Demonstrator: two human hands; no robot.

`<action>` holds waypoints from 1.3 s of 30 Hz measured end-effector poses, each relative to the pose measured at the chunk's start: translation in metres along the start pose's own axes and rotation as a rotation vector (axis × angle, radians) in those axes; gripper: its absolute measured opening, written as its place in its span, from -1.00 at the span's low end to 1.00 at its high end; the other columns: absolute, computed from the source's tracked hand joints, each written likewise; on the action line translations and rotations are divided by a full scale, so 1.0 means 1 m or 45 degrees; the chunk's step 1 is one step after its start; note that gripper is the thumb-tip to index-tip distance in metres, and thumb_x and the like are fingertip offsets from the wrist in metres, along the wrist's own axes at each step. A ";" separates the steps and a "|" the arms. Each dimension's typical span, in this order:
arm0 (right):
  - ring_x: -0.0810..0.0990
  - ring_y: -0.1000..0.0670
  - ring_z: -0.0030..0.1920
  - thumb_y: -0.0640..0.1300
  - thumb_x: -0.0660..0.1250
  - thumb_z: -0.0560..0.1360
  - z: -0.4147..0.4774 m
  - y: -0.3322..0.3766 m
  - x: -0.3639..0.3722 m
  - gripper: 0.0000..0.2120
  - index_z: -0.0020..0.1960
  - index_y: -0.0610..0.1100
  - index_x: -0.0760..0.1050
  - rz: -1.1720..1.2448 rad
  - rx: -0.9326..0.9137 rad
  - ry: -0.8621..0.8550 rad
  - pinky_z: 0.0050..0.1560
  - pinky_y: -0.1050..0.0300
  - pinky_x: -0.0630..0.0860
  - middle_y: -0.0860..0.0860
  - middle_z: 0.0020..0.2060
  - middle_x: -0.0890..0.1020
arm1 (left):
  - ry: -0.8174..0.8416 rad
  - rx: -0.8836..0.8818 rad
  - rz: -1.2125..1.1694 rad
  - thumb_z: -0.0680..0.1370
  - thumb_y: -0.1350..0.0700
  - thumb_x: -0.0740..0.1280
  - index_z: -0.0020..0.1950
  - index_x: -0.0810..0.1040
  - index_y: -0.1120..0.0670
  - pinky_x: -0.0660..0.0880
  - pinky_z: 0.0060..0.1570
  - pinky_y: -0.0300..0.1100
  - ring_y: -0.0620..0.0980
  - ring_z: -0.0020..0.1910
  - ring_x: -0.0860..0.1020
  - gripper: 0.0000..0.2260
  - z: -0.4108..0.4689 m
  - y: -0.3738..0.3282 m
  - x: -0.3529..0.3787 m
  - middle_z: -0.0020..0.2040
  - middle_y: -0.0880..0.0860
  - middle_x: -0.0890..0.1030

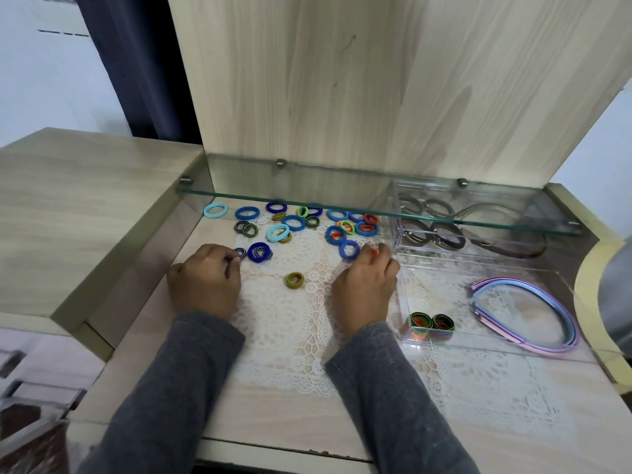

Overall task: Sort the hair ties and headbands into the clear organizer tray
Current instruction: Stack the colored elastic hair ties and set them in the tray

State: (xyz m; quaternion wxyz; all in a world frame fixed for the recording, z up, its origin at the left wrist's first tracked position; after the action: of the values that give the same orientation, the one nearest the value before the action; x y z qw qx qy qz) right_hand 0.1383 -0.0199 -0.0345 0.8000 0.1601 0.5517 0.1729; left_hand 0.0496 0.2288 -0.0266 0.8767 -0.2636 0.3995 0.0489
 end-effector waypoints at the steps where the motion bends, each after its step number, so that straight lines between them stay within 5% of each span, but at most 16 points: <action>1: 0.29 -0.16 0.23 -0.27 0.15 0.45 0.000 -0.001 0.000 -0.58 0.31 -0.26 0.36 -0.013 0.008 0.003 0.16 0.01 0.33 -0.19 0.32 0.33 | -0.028 0.015 -0.009 0.51 0.15 0.37 -0.11 0.63 0.08 0.47 -0.13 -0.01 0.08 -0.19 0.59 -0.95 -0.001 -0.001 -0.002 -0.12 0.01 0.65; 7: 0.34 -0.15 0.15 -0.30 0.12 0.43 0.000 -0.002 0.000 -0.68 0.17 -0.25 0.41 0.003 0.014 0.007 0.10 0.02 0.32 -0.17 0.17 0.43 | -0.203 0.187 -0.084 0.52 0.09 0.27 -0.11 0.60 0.09 0.39 -0.20 -0.08 0.04 -0.24 0.56 -0.86 -0.010 -0.024 -0.023 -0.12 -0.01 0.63; 15: 0.34 -0.13 0.12 -0.33 0.11 0.48 0.000 -0.001 -0.003 -0.70 0.17 -0.25 0.44 0.040 -0.004 0.013 0.07 0.03 0.31 -0.15 0.15 0.45 | -0.090 0.523 -0.141 0.52 0.05 0.32 -0.05 0.61 0.03 0.41 -0.01 -0.01 -0.05 -0.09 0.58 -0.89 -0.037 -0.078 -0.017 -0.06 -0.08 0.63; 39: 0.42 -0.16 -0.04 -0.29 0.31 0.47 -0.005 0.003 -0.017 -0.90 -0.02 -0.22 0.51 0.298 -0.117 -0.222 -0.11 -0.04 0.41 -0.18 -0.05 0.54 | 0.082 0.608 -0.130 0.50 0.06 0.30 -0.04 0.60 0.04 0.39 0.01 -0.07 -0.05 -0.02 0.57 -0.88 -0.045 -0.089 -0.005 -0.04 -0.07 0.63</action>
State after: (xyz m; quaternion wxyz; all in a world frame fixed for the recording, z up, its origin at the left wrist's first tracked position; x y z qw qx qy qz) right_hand 0.1276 -0.0252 -0.0206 0.8259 0.2010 0.4492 0.2753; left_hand 0.0423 0.1312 -0.0095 0.9023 -0.0702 0.4135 -0.0995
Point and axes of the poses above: each hand's wrist, its own z-axis towards the middle knuckle, its own x-axis out of the palm, y = z × x, the point moved 9 cm from there along z, towards the middle knuckle
